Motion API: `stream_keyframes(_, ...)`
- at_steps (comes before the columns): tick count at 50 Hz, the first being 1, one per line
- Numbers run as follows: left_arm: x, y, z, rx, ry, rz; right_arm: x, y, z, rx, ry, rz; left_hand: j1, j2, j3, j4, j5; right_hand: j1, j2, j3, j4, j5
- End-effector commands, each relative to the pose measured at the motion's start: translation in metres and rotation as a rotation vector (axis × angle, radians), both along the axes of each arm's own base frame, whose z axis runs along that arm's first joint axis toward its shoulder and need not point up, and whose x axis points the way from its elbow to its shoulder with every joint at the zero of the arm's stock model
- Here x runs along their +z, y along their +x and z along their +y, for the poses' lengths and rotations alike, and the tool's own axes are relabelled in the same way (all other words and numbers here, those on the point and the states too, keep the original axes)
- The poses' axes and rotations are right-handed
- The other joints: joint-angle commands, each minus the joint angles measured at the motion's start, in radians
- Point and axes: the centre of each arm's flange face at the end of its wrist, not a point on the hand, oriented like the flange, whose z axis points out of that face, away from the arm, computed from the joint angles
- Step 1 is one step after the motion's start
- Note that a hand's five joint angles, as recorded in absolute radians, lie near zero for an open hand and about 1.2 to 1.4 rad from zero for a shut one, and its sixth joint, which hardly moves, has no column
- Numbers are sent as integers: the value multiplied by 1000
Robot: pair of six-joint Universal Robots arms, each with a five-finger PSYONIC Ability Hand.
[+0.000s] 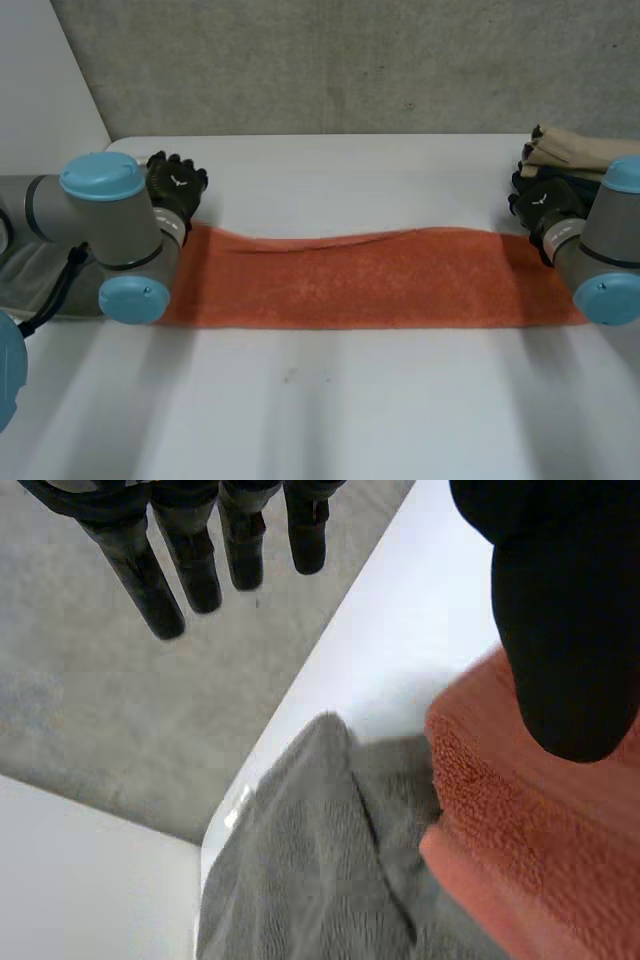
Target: Fold the laundry.
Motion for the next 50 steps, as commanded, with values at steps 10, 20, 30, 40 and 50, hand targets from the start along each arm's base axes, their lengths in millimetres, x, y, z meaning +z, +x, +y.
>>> stream_keyframes(10, 43, 5, 52, -39, -2, 25, 64, -16, 63, -31, 141, -279, -12, -47, -50, -44, -55, -52, -35, -76, -40, -49)
stream_keyframes(20, 41, 15, 92, -89, 93, 165, 23, -55, 91, -70, 405, -362, -12, -47, -50, -44, -55, 226, 242, 202, 238, 228)
stream_keyframes(30, 35, 15, 95, -104, 116, 191, 1, -68, 77, -77, 291, -343, -12, -47, -50, -44, -55, 270, 286, 246, 282, 272)
stream_keyframes(40, 44, 15, 96, -107, 83, 204, 0, -103, 55, -215, 162, -255, -12, -47, -50, -44, -55, 1170, 1187, 1146, 1182, 1172)
stream_keyframes(50, 64, 22, 106, -108, 41, 219, 21, -171, 42, -377, 72, 78, -12, -47, -50, -44, -55, 1170, 1187, 1146, 1182, 1172)
